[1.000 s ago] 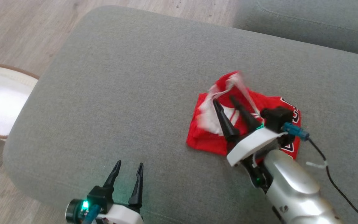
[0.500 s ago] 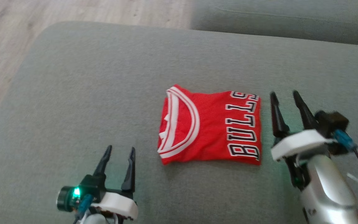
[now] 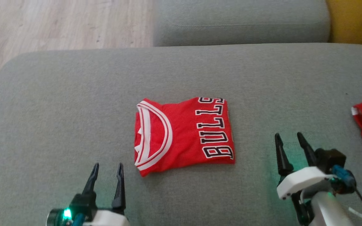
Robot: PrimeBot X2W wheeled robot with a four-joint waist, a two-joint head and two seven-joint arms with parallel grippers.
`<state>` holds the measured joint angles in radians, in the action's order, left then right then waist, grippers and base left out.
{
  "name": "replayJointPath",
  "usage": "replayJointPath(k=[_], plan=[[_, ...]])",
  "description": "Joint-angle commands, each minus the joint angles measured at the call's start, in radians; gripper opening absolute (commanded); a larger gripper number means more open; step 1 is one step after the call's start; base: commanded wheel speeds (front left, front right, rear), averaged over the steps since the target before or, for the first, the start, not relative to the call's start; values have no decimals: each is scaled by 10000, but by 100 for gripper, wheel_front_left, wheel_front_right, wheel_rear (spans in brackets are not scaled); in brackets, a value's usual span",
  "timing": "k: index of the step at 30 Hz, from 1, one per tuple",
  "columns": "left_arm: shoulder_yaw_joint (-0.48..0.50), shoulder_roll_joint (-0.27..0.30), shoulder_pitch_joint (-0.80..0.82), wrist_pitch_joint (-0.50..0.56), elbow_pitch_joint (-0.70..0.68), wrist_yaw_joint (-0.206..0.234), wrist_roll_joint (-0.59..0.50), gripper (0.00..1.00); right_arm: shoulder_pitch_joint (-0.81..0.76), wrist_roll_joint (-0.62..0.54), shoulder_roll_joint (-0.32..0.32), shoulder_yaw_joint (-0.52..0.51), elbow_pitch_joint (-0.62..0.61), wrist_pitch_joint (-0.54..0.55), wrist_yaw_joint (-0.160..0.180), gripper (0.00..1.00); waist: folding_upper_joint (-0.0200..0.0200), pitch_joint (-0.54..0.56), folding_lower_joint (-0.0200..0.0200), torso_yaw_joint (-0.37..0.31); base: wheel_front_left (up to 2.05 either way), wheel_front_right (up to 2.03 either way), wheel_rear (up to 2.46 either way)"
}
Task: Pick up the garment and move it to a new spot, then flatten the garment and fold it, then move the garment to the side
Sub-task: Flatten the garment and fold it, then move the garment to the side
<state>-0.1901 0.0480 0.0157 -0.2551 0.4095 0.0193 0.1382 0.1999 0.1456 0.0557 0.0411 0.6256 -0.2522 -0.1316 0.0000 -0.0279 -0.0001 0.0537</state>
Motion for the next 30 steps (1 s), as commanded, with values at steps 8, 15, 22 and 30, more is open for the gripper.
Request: replayJointPath(k=[8, 15, 22, 30], plan=[[430, 22, 124, -67, -477, 55, -124, 100, 73, 20, -54, 349, -197, -95, 9, 100, 0, 61, 1, -165, 0, 0, 0], [52, 22, 391, -67, -510, -37, -67, 100, 1131, 536, -54, 1552, 525, -95, 9, 100, 0, -396, 1, 294, 0, 0, 0], [-647, 22, 740, -67, -352, 5, 403, 100, 2688, 877, -54, 2260, 2304, -87, 9, 100, 0, -939, 1, 1225, 0, 0, 0], [-929, 22, 882, -67, -339, 74, 421, 100, 3124, 1040, -54, 2769, 4398, 794, 9, 75, 0, -1125, 1, 1646, 0, 0, 0]])
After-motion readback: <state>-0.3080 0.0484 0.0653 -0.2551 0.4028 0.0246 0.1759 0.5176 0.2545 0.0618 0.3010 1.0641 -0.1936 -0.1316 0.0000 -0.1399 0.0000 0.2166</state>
